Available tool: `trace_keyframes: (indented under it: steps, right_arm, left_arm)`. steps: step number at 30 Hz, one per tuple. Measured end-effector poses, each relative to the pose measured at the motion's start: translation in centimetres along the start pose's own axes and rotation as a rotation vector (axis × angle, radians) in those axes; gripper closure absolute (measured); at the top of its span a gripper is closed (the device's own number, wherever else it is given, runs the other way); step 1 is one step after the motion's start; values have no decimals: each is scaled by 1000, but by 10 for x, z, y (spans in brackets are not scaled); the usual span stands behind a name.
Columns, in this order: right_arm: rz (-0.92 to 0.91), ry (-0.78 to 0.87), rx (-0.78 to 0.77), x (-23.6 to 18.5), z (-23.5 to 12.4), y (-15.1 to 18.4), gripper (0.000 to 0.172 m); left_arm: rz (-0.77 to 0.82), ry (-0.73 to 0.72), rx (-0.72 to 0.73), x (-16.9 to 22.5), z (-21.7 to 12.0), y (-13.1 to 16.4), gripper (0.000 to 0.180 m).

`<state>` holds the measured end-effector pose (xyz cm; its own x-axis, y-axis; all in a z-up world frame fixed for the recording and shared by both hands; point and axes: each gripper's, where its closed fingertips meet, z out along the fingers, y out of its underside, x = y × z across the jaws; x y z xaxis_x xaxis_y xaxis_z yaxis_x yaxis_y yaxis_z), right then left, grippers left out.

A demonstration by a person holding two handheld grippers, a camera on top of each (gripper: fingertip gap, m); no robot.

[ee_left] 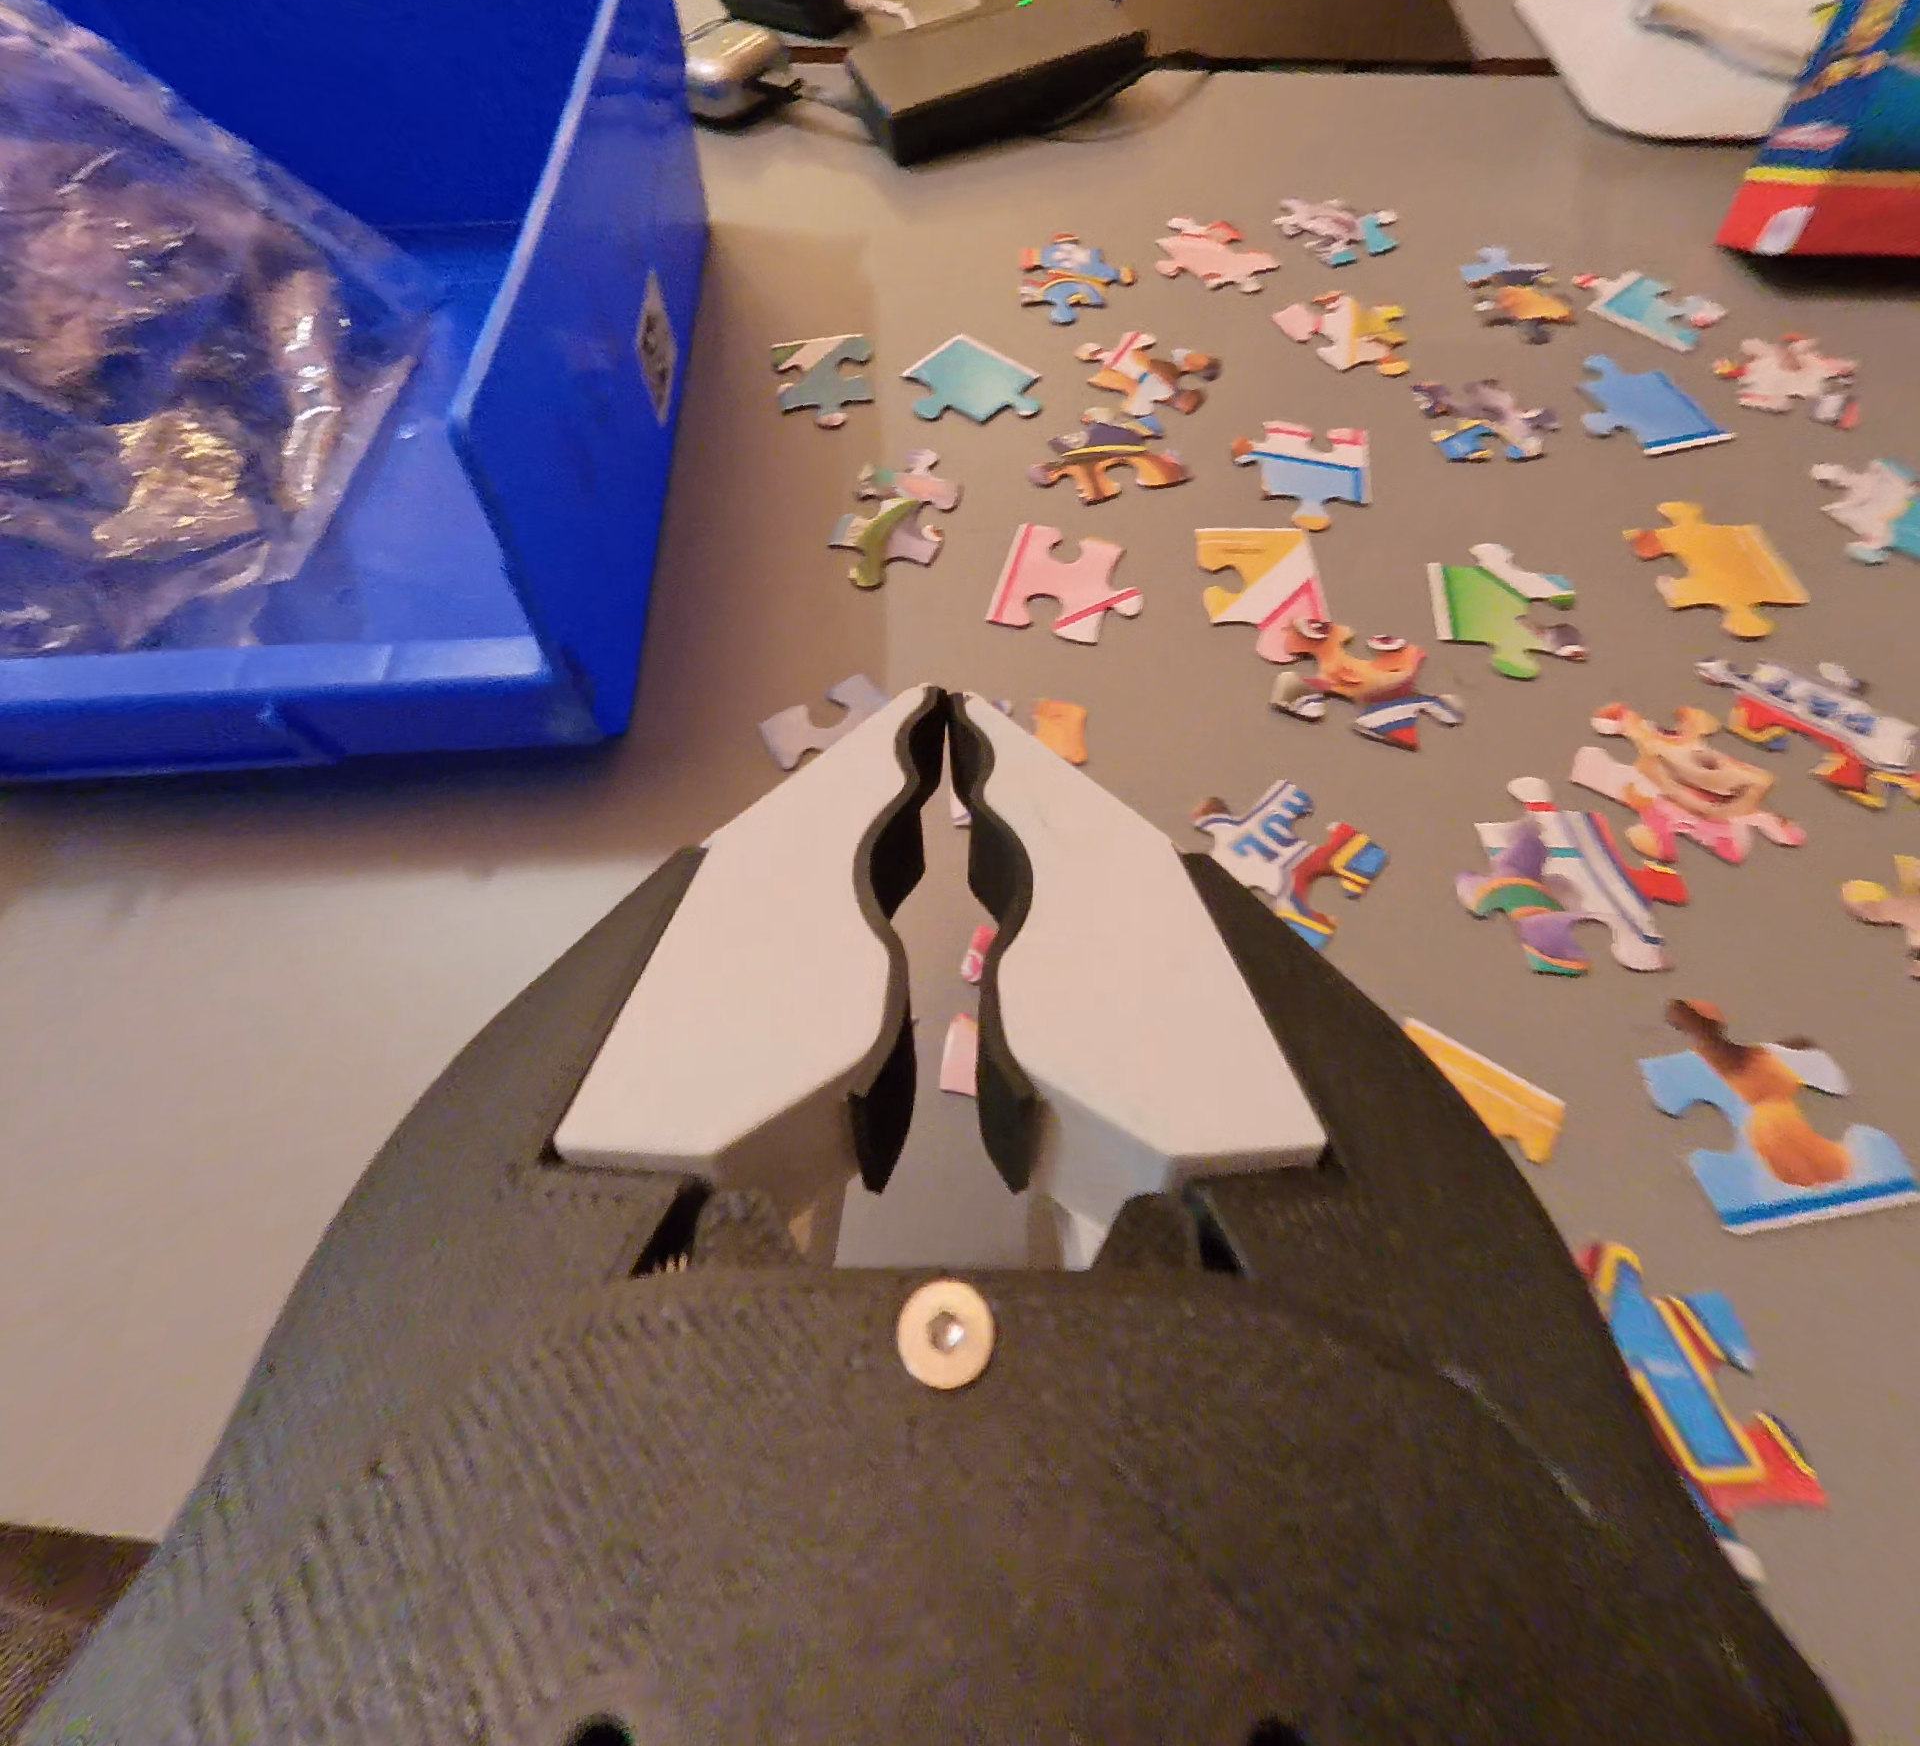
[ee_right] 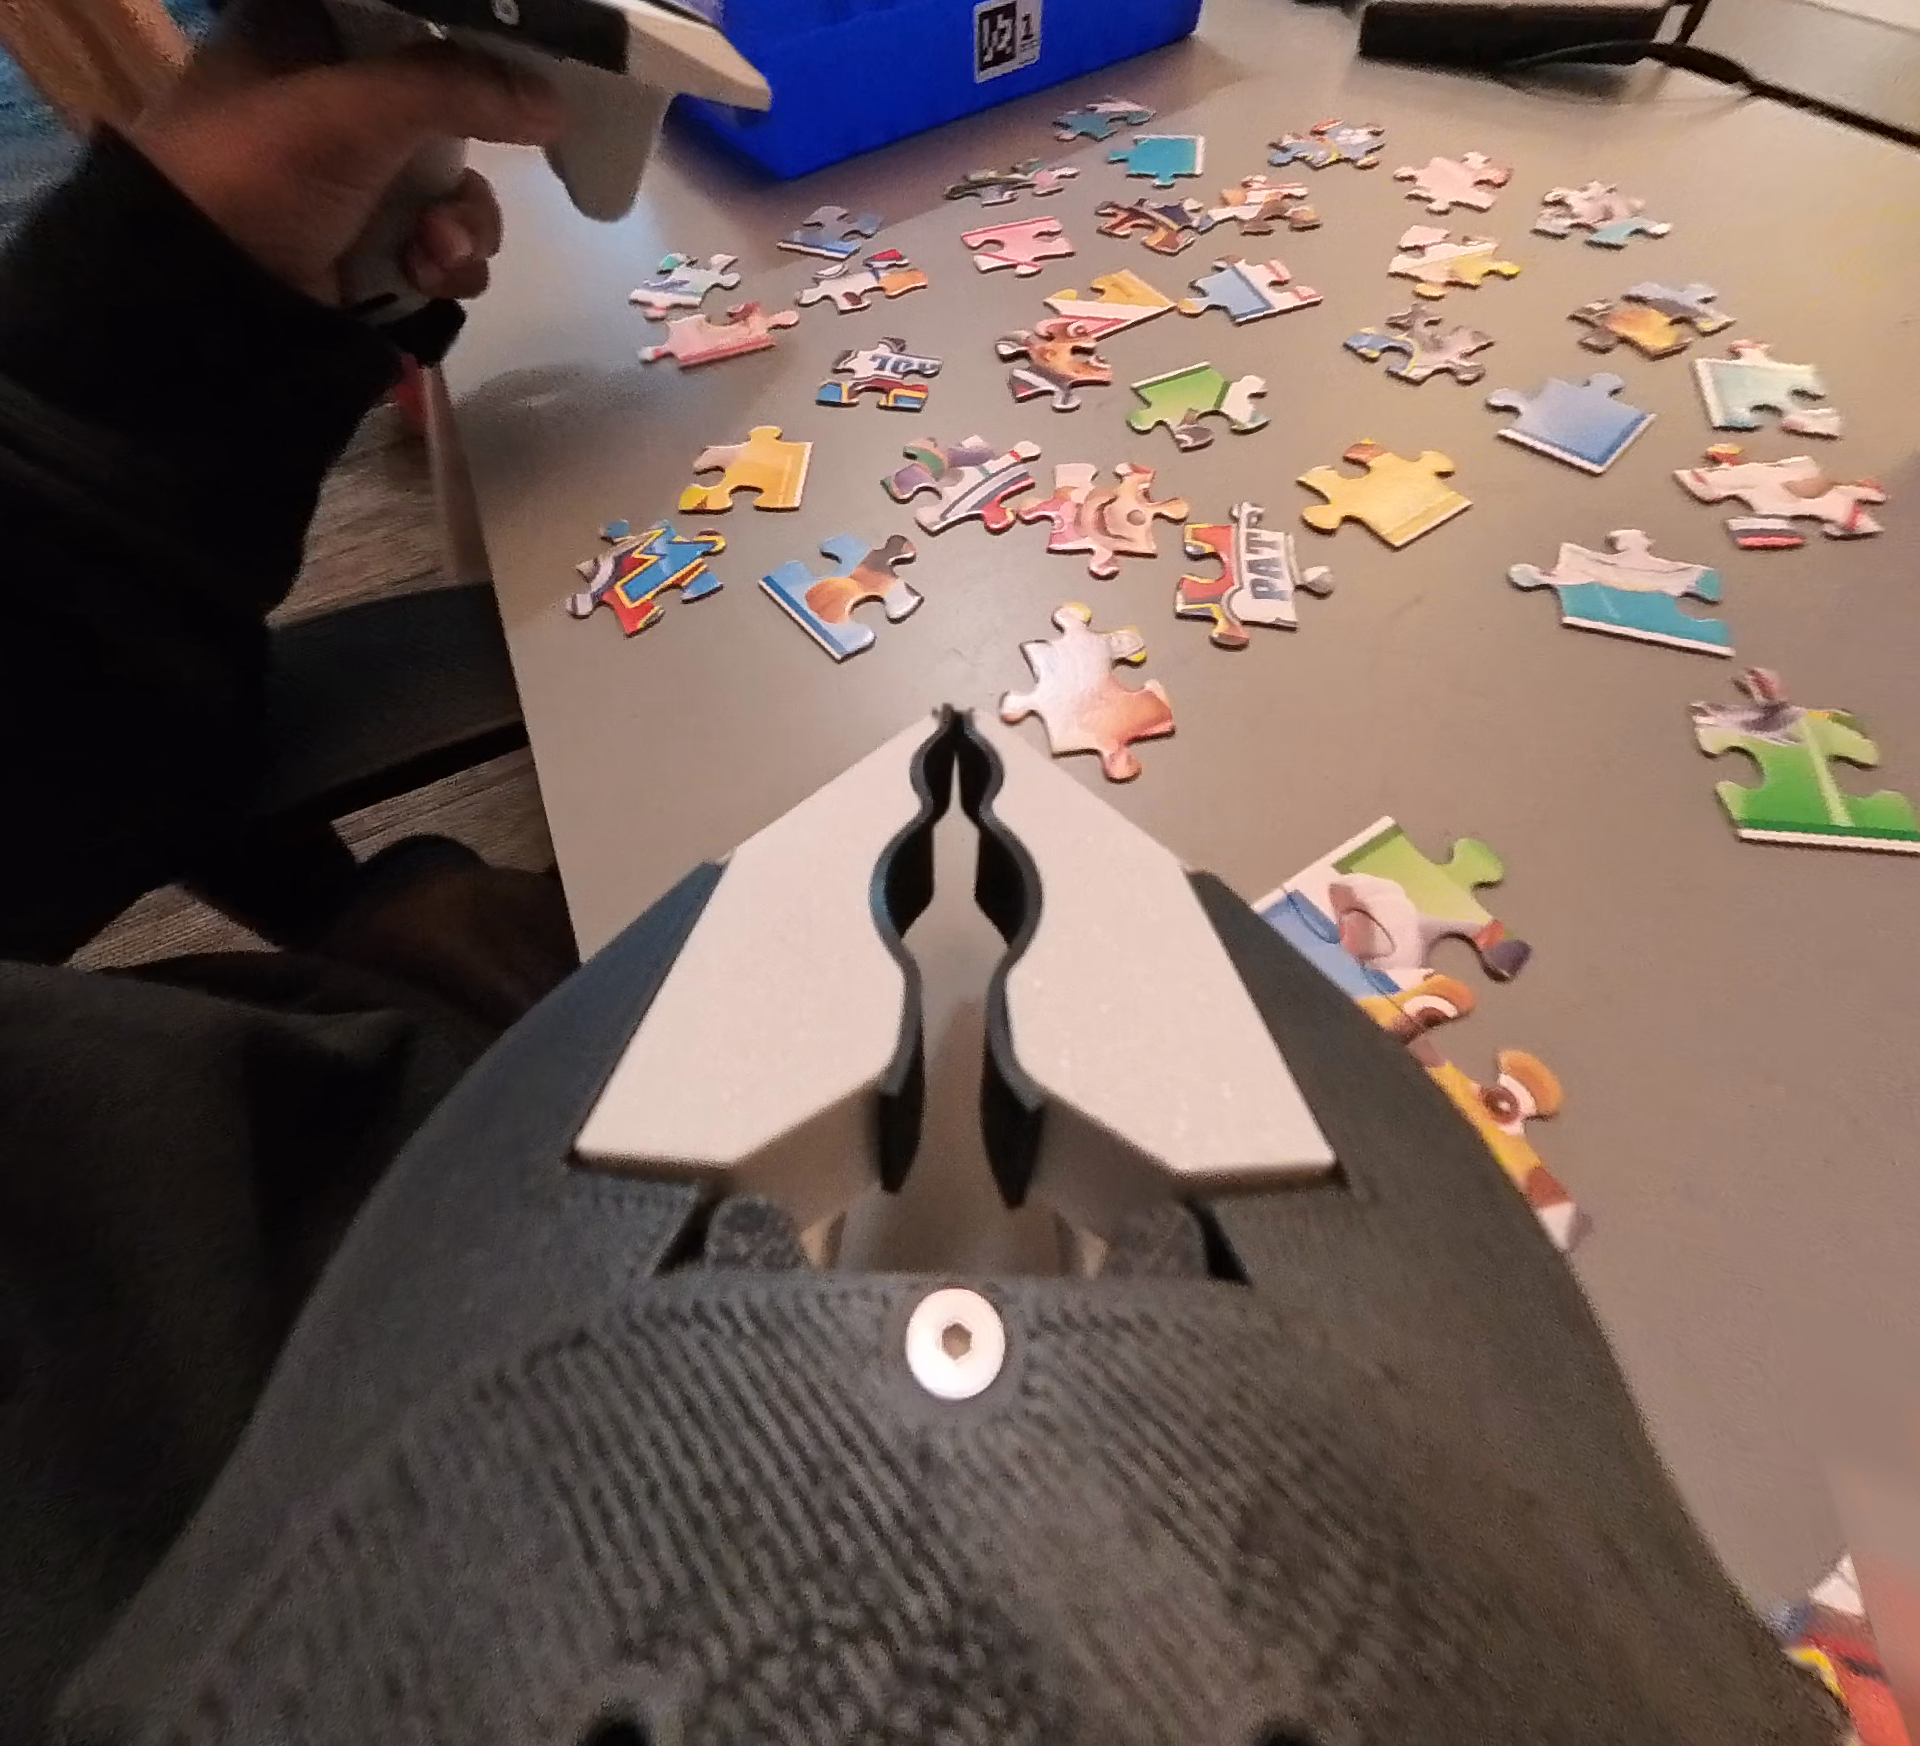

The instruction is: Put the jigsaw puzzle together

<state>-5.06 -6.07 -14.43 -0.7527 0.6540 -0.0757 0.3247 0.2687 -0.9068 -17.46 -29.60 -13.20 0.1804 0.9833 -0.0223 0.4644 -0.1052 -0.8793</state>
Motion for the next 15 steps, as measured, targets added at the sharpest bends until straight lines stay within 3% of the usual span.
trace_keyframes:
  steps: [15]
  right_arm:
    - [-59, -20, -32, -9, 4, 4, 172]
  left_arm:
    - [16, 56, -4, 19, 14, 8, 178]
